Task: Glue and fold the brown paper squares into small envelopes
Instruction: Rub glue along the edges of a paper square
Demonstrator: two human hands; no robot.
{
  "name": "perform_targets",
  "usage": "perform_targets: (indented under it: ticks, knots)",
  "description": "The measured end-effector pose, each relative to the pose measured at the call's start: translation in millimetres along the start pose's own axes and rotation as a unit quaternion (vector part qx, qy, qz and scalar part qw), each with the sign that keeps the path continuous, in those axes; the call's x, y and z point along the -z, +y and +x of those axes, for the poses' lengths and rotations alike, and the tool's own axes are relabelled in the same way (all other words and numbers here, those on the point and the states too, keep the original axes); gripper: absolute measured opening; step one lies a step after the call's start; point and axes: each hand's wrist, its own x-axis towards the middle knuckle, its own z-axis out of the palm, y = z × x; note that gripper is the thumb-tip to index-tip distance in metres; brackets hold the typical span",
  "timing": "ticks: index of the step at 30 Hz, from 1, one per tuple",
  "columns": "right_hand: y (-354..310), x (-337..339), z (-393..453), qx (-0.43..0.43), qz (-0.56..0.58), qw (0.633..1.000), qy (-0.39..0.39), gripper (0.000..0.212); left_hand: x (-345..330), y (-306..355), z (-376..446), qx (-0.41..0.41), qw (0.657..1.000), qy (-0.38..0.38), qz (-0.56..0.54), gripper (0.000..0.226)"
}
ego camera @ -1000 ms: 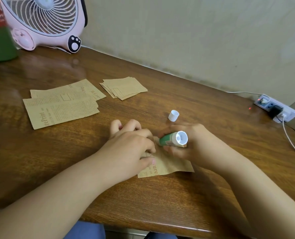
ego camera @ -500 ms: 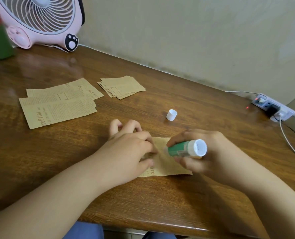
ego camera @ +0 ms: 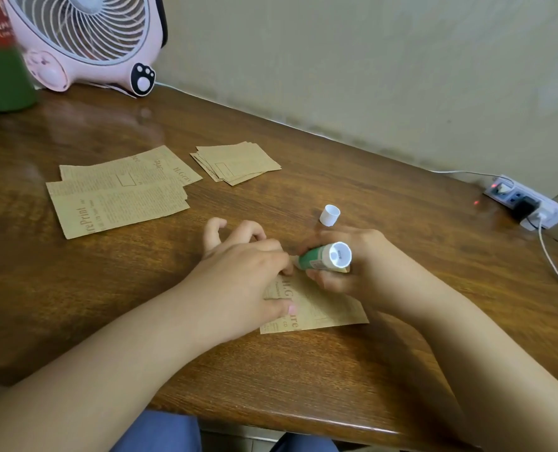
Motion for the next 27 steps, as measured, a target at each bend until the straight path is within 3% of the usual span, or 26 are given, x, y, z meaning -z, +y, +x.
perform_targets:
  ticks: [11,17,21,27]
  knots:
    - [-18,3,-54,0.033,0.011,0.998,-0.049,0.03,2,-2,1,0.001,0.999,0.009,-0.035,0.043]
    - [-13,8,-39,0.018,0.061,0.998,-0.024,0.026,4,-5,0,-0.011,0.999,-0.003,-0.043,0.039]
    - [-13,32,-44,-0.012,0.153,0.988,0.032,0.02,7,-11,-4,-0.014,0.995,-0.031,-0.094,0.037]
    - [-13,25,-35,-0.022,0.108,0.993,0.042,0.024,6,-15,-6,-0.041,0.993,-0.003,-0.11,0.044]
